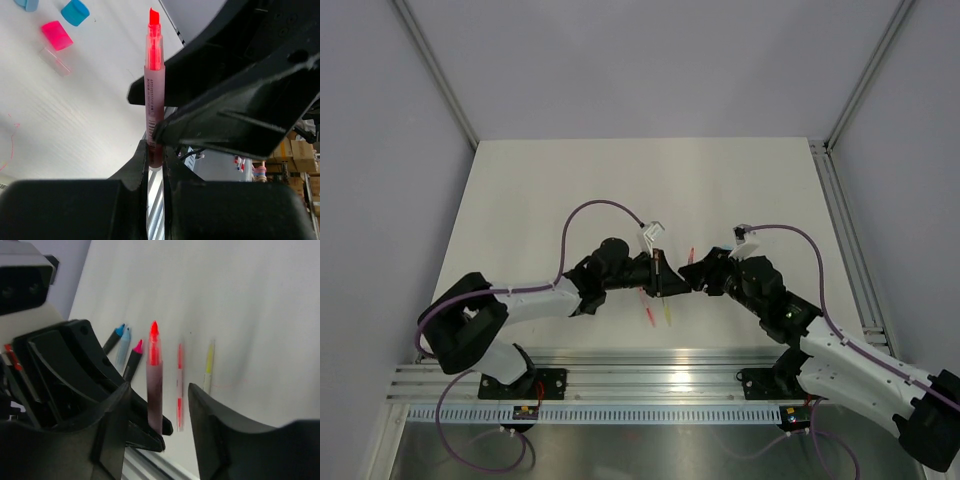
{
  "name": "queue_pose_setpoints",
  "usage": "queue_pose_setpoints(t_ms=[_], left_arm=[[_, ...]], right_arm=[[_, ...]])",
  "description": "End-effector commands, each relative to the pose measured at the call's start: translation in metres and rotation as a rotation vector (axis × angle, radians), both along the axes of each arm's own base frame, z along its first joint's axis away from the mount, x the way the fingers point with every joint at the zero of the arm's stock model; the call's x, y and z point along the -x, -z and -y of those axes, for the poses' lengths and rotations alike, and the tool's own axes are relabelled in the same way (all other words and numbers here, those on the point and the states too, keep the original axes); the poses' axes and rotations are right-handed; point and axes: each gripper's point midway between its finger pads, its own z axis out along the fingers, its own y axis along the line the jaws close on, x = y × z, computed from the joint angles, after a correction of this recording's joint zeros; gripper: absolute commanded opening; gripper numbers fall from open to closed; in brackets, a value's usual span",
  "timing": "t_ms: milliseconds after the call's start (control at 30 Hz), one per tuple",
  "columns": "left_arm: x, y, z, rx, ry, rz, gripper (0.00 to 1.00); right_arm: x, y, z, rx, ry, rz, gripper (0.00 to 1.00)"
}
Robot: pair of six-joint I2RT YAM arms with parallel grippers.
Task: Insert the pens into the pen caps
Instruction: Pick up the pen from the center of the board, then insert the pen cap onto the pen.
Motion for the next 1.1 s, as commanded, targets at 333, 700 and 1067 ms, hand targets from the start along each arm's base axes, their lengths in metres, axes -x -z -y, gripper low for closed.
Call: queue_pose_setpoints(t_ms=[333,700,1067], left_arm=[[-0.022,-0.019,-0.048,-0.084,-0.225,0.233,0.0],[-0.007,-0.039,-0.071,-0.044,-0.22,0.362,0.0],[-0.001,-0.044,-0.072,-0.019,-0.187,0.406,0.0]], right_arm=[[0.023,0.001,0.023,0.161,-0.037,-0.055,0.42],[-0.018,0.082,0.058,0.43,0.168,-0.347,0.22],[-0.051,0.12,0.08,0.491,0.216,-0.487,0.28]])
